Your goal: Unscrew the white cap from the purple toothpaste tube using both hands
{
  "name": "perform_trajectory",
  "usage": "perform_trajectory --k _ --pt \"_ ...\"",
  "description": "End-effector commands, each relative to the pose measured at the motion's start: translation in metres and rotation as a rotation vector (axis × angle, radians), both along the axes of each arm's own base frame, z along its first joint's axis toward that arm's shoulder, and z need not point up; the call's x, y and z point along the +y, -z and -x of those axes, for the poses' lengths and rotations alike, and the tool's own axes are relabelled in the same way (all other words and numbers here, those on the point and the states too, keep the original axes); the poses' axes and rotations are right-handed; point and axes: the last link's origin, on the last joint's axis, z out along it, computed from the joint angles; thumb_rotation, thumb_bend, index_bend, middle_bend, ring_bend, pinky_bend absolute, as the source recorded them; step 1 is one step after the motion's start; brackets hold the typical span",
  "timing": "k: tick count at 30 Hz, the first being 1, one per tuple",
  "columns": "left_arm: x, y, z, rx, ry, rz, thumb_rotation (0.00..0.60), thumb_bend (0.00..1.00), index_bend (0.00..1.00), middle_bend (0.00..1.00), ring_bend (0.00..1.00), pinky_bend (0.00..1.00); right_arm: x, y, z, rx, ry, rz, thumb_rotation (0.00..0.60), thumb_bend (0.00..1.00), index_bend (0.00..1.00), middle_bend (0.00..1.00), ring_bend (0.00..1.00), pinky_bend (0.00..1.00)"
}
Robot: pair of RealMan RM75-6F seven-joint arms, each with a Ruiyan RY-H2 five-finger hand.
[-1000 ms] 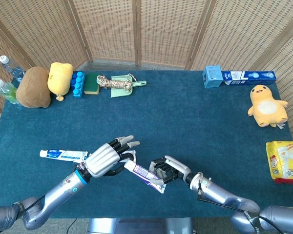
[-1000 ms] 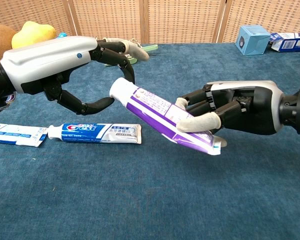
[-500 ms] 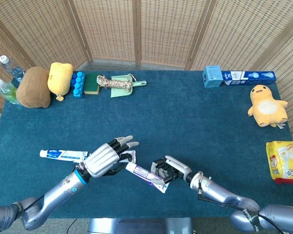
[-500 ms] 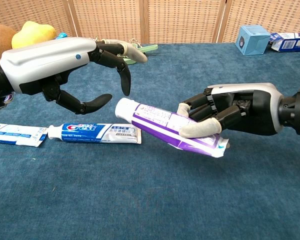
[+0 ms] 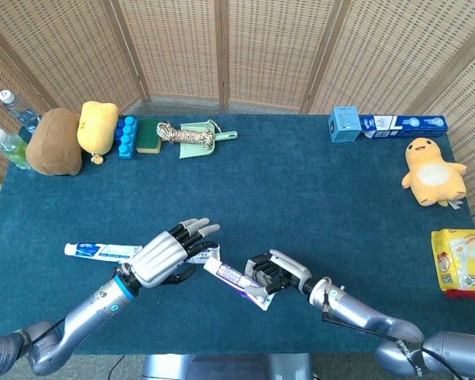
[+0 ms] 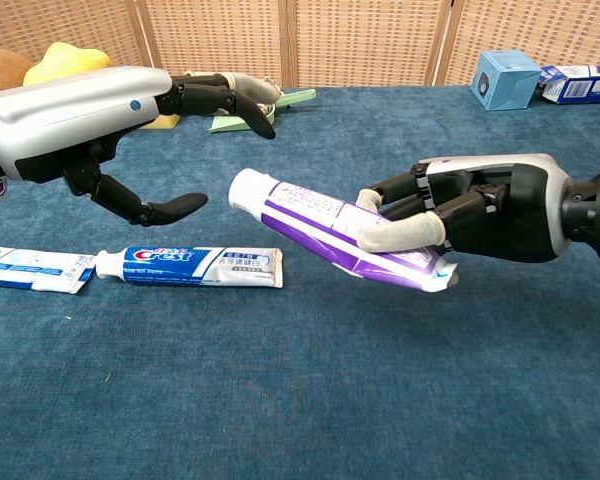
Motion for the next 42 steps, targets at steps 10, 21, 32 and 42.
perform_trajectory --k 10,21,32,42 --pt "-0.003 0.007 -0.006 -0.016 0.017 0.021 0.6 0.39 0.23 0.07 0.0 0.1 0.005 0.001 -0.01 -0.074 0.012 -0.06 0.6 0.6 0.87 0.7 0.74 0.8" --pt "-0.004 0.01 -0.011 -0.067 0.033 0.017 0.6 0.4 0.42 0.17 0.04 0.14 0.007 0.001 -0.012 -0.09 -0.001 -0.09 0.6 0.6 0.87 0.7 0.74 0.8" --pt "-0.003 0.008 -0.008 -0.082 0.035 0.007 0.6 0.46 0.46 0.18 0.06 0.16 0.006 0.003 -0.008 -0.08 0.004 -0.103 0.6 0.6 0.87 0.7 0.74 0.8" --pt "-0.002 0.008 -0.008 -0.058 0.043 0.002 0.6 0.48 0.5 0.19 0.06 0.16 0.006 0.004 -0.005 -0.033 -0.024 -0.089 0.6 0.6 0.87 0.71 0.75 0.8"
